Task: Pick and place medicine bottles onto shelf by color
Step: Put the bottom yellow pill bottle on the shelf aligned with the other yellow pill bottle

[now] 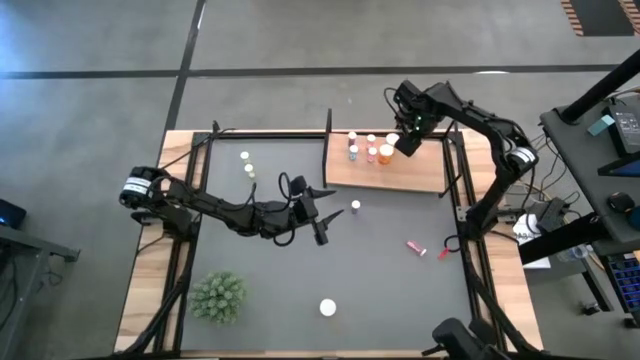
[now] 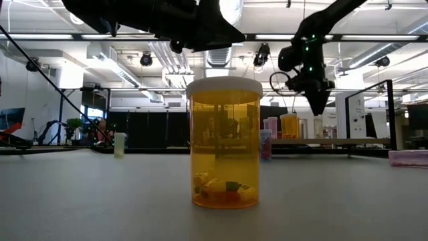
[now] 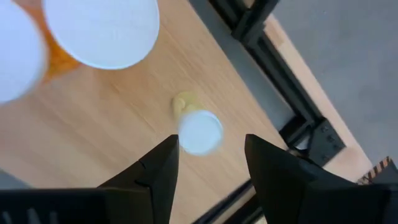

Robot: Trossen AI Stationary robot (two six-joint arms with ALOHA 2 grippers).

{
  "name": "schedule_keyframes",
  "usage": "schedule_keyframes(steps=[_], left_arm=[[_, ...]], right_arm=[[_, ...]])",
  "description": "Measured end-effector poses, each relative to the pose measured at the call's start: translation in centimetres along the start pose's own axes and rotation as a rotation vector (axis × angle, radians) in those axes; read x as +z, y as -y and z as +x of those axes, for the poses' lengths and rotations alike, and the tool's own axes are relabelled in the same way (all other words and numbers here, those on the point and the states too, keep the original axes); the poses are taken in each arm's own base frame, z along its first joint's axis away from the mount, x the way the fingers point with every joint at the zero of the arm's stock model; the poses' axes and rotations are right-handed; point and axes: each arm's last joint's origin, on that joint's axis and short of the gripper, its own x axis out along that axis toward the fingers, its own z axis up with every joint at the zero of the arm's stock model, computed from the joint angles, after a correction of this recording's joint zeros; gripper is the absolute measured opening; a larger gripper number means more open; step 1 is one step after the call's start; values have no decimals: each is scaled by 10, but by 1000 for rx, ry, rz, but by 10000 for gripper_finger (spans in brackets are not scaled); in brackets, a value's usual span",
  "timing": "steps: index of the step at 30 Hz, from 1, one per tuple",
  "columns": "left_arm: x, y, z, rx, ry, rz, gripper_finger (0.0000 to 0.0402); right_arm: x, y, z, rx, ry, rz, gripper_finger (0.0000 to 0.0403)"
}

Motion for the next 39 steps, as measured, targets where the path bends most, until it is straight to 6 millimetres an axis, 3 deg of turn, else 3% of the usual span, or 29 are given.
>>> schedule_keyframes(steps=[6,11,16,21,25,33,39], left_arm=[[6,-11,-5,273,-42,34,235],[4,-24,-16,527,-196,144,235],[-7,-39,-28,649,-326,174,235],[-20,-69,-36,726,-431,105,235],[-33,-94,-32,671,-557,25,235],[-41,-138,-17,347,-723,-255,235],[-37,-160,-32,380,-880,-261,235]], right_arm=[[-11,4,-40,-17,110,82,172],[-30,3,-74,-30,245,144,172],[-49,-10,-102,-27,403,130,172],[-61,-30,-123,3,511,86,169],[-64,-45,-128,30,533,52,168],[-57,-63,-123,56,508,2,164],[-44,-68,-110,48,457,-28,164]])
